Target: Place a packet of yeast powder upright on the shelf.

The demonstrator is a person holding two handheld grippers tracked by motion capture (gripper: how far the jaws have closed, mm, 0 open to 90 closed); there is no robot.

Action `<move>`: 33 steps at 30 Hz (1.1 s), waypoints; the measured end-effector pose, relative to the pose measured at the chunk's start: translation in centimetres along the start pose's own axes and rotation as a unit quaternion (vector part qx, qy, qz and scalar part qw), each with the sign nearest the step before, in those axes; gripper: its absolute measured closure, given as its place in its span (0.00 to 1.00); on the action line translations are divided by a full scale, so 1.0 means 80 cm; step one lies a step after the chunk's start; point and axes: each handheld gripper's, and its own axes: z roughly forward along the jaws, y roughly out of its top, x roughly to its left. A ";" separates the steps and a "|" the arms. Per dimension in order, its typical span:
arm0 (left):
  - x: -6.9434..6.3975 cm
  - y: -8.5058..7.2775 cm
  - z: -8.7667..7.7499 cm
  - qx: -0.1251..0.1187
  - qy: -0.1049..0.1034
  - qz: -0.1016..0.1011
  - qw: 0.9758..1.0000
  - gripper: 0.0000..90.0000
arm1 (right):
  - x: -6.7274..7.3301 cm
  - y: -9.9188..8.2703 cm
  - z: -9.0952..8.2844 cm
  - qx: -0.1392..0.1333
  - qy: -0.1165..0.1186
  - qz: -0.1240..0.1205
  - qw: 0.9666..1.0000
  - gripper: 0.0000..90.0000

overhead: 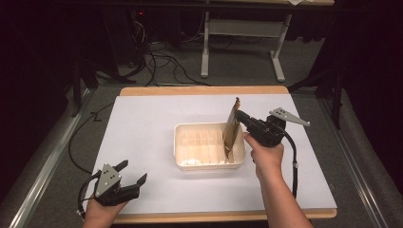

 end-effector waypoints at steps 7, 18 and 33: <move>-0.001 -0.001 0.001 0.003 -0.004 0.002 1.000 0.24 | -0.008 -0.016 0.003 0.010 -0.003 0.003 1.000 1.00; -0.004 0.000 0.002 0.004 -0.007 0.007 1.000 0.24 | -0.010 -0.041 -0.001 0.015 0.009 0.001 1.000 0.99; -0.002 0.000 0.002 0.004 -0.006 0.007 1.000 0.24 | -0.003 -0.027 -0.002 0.024 0.011 -0.005 1.000 0.85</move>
